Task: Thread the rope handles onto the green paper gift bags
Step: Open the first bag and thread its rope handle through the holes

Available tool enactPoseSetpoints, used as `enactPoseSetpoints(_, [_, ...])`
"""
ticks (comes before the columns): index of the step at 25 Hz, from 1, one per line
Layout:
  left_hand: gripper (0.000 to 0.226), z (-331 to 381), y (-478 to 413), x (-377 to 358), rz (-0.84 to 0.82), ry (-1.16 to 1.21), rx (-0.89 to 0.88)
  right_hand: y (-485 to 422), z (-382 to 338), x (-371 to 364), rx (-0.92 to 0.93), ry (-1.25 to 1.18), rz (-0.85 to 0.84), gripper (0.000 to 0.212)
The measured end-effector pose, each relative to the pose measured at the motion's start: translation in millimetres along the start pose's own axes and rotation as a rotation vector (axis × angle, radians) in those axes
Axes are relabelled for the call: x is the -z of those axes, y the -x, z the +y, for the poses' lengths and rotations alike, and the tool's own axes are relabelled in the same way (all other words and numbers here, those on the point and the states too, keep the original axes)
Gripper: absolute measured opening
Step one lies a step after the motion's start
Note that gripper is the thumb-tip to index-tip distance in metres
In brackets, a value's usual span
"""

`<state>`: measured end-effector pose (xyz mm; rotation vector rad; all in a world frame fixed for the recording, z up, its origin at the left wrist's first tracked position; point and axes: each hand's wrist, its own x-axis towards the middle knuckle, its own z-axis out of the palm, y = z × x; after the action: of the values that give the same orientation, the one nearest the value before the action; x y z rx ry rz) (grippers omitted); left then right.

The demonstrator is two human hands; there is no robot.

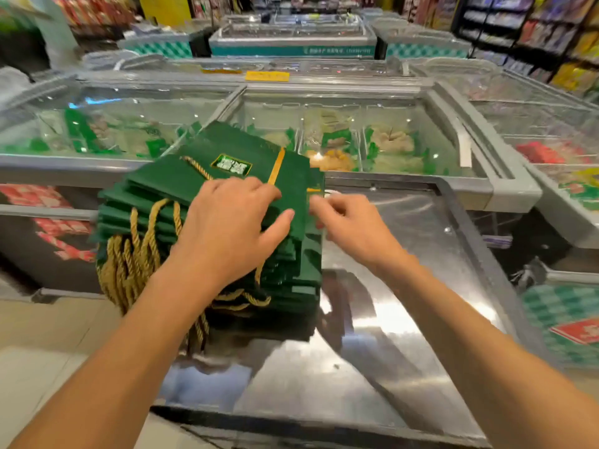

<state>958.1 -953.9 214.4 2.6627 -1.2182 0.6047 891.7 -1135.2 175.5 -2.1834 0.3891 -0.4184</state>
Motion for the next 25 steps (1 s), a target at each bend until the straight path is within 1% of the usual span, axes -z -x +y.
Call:
enactPoseSetpoints(1, [0.051,2,6,-4,0.032,-0.011,-0.004,5,-1,-7,-0.062,-0.124,-0.017,0.054])
enactPoseSetpoints(3, [0.048,8,11,-8,0.074,-0.031,-0.014,11,-2,-17,-0.1,-0.243,-0.003,0.052])
enactPoseSetpoints(5, [0.045,14,20,-13,0.127,0.0,-0.033,23,-2,-23,-0.129,-0.375,0.057,0.044])
enactPoseSetpoints(7, [0.046,18,35,-10,0.21,0.079,-0.022,37,-1,-18,-0.186,-0.61,0.093,0.038])
enactPoseSetpoints(9, [0.048,18,57,-6,0.3,0.118,0.025,61,1,-5,-0.225,-0.903,0.094,0.021])
enactPoseSetpoints(11, [0.046,20,78,1,0.371,0.142,0.061,88,9,16,-0.226,-1.085,0.133,0.009])
enactPoseSetpoints(12, [0.046,22,86,4,0.371,0.177,0.077,102,14,28,-0.227,-1.106,0.156,0.007])
enactPoseSetpoints(14, [0.041,30,99,8,0.343,0.308,0.08,129,29,52,-0.232,-1.066,0.201,0.011])
enactPoseSetpoints(16, [0.036,47,112,4,0.318,0.437,0.035,155,48,78,-0.243,-0.993,0.235,0.013])
enactPoseSetpoints(20, [0.035,92,133,-21,0.279,0.644,-0.023,198,81,118,-0.261,-0.859,0.269,0.014])
enactPoseSetpoints(22, [0.031,108,139,-37,0.238,0.676,-0.067,217,95,129,-0.282,-0.782,0.266,0.015])
enactPoseSetpoints(25, [0.028,121,146,-56,0.153,0.642,-0.115,234,109,134,-0.334,-0.657,0.255,0.014])
